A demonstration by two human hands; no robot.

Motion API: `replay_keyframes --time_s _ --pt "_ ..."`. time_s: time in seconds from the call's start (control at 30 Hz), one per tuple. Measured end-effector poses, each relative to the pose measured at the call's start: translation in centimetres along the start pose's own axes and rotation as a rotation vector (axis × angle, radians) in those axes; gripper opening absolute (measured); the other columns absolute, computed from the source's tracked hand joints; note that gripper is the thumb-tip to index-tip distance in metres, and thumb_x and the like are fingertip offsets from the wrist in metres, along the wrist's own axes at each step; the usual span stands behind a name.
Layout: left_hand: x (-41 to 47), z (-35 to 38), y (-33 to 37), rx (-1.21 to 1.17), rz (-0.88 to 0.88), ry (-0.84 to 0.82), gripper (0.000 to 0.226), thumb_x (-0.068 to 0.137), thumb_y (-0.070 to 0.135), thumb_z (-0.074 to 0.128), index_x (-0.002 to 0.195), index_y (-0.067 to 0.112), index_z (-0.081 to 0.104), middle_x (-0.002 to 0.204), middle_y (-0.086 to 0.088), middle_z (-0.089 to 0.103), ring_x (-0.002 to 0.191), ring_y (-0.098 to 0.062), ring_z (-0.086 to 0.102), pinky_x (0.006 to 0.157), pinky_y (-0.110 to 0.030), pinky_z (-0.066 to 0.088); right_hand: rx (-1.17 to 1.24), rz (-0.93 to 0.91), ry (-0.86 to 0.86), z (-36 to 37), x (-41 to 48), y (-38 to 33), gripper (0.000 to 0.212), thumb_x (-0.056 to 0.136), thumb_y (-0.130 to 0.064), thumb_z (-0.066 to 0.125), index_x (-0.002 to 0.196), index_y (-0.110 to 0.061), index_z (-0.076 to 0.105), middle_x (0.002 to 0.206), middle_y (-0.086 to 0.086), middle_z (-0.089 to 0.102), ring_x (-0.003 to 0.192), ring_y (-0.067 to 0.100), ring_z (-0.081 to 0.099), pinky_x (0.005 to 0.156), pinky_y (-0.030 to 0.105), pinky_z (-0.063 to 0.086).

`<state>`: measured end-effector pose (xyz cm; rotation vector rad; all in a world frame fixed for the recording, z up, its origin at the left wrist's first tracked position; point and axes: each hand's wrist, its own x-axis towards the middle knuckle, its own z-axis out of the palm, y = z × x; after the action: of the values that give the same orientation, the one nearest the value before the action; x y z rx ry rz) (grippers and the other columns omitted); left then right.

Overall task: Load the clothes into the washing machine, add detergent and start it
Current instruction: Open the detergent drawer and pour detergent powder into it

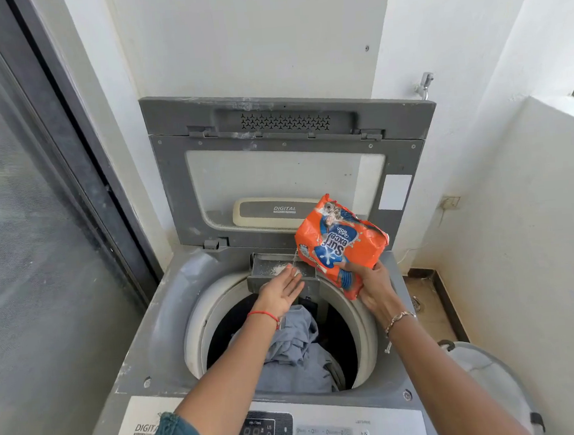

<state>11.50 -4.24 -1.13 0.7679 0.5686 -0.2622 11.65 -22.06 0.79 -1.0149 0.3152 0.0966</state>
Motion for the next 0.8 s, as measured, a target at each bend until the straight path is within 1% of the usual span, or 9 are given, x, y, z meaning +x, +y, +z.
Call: replay_keyframes --time_s 0.07,0.1,0.17,0.27,0.37,0.47,0.57,0.7,0.8 --pt "-0.8 1.7 -0.1 0.071 0.037 -0.039 0.039 0.089 0.013 0.060 0.126 0.001 0.053 0.128 -0.010 0.055 0.116 -0.020 0.050 0.099 -0.038 0.040 0.129 0.008 -0.039 0.0 -0.7 -0.1 0.053 0.076 0.017 0.060 0.125 0.003 0.046 0.119 0.022 0.059 0.085 0.029 0.066 0.065 0.043 0.060" --pt "-1.3 2.7 -0.1 0.118 0.046 -0.071 0.042 0.089 0.014 0.061 0.128 0.003 0.051 0.130 -0.009 0.053 0.123 -0.020 0.046 0.101 -0.040 0.038 0.182 0.008 -0.058 0.0 -1.1 -0.2 0.056 0.075 0.015 0.060 0.128 0.004 0.044 0.117 0.021 0.060 0.084 0.028 0.067 0.066 0.044 0.059" --pt "-2.3 4.9 -0.1 0.208 0.053 -0.179 0.024 0.090 0.016 0.058 0.113 0.010 0.058 0.123 -0.003 0.058 0.126 -0.017 0.043 0.108 -0.044 0.030 0.272 0.001 -0.125 0.1 -2.3 -0.9 0.071 0.063 0.003 0.075 0.128 0.000 0.046 0.108 0.014 0.066 0.080 0.026 0.069 0.061 0.045 0.059" --pt "-3.6 8.1 -0.4 0.281 0.088 -0.318 0.007 0.090 0.015 0.057 0.093 0.017 0.062 0.090 0.005 0.070 0.107 -0.014 0.056 0.106 -0.050 0.031 0.369 -0.045 -0.237 0.2 -3.6 -2.3 0.078 0.044 -0.009 0.087 0.113 -0.008 0.052 0.091 0.007 0.074 0.077 0.020 0.072 0.060 0.038 0.059" --pt "-4.6 11.1 -1.1 0.312 0.141 -0.358 0.007 0.090 0.014 0.058 0.092 0.018 0.063 0.070 0.009 0.072 0.082 -0.010 0.063 0.080 -0.038 0.048 0.416 -0.131 -0.258 -0.2 -4.5 -4.3 0.091 0.032 -0.015 0.093 0.114 -0.008 0.053 0.093 0.006 0.073 0.081 0.018 0.070 0.072 0.034 0.058" --pt "-5.8 14.6 -2.0 0.302 0.154 -0.403 0.007 0.089 0.012 0.059 0.093 0.015 0.063 0.076 0.002 0.071 0.078 -0.014 0.064 0.068 -0.032 0.052 0.393 -0.200 -0.225 -1.8 -5.2 -6.9 0.093 0.034 -0.018 0.093 0.117 -0.012 0.052 0.099 0.004 0.071 0.085 0.018 0.069 0.078 0.040 0.055" --pt "-6.7 18.6 -3.6 0.322 0.144 -0.466 0.007 0.088 0.009 0.060 0.091 0.014 0.063 0.084 -0.003 0.069 0.082 -0.017 0.063 0.070 -0.034 0.051 0.372 -0.271 -0.173 -4.4 -6.1 -9.9 0.090 0.034 -0.020 0.092 0.115 -0.014 0.054 0.097 0.002 0.072 0.083 0.018 0.069 0.072 0.039 0.057" --pt "-8.2 25.1 -7.0 0.392 0.145 -0.555 0.006 0.088 0.008 0.060 0.090 0.013 0.062 0.090 -0.005 0.066 0.083 -0.017 0.061 0.076 -0.037 0.049 0.261 -0.330 -0.057 -8.9 -8.0 -14.6 0.086 0.029 -0.030 0.093 0.107 -0.020 0.057 0.101 0.002 0.069 0.096 0.022 0.063 0.088 0.050 0.046" --pt "-9.2 30.5 -10.1 0.416 0.150 -0.601 0.023 0.087 0.009 0.061 0.109 0.003 0.061 0.109 -0.014 0.064 0.095 -0.025 0.060 0.082 -0.042 0.049 0.118 -0.302 0.051 -13.3 -9.5 -18.8 0.094 0.029 -0.042 0.091 0.113 -0.021 0.054 0.114 0.005 0.063 0.104 0.024 0.058 0.081 0.046 0.048"
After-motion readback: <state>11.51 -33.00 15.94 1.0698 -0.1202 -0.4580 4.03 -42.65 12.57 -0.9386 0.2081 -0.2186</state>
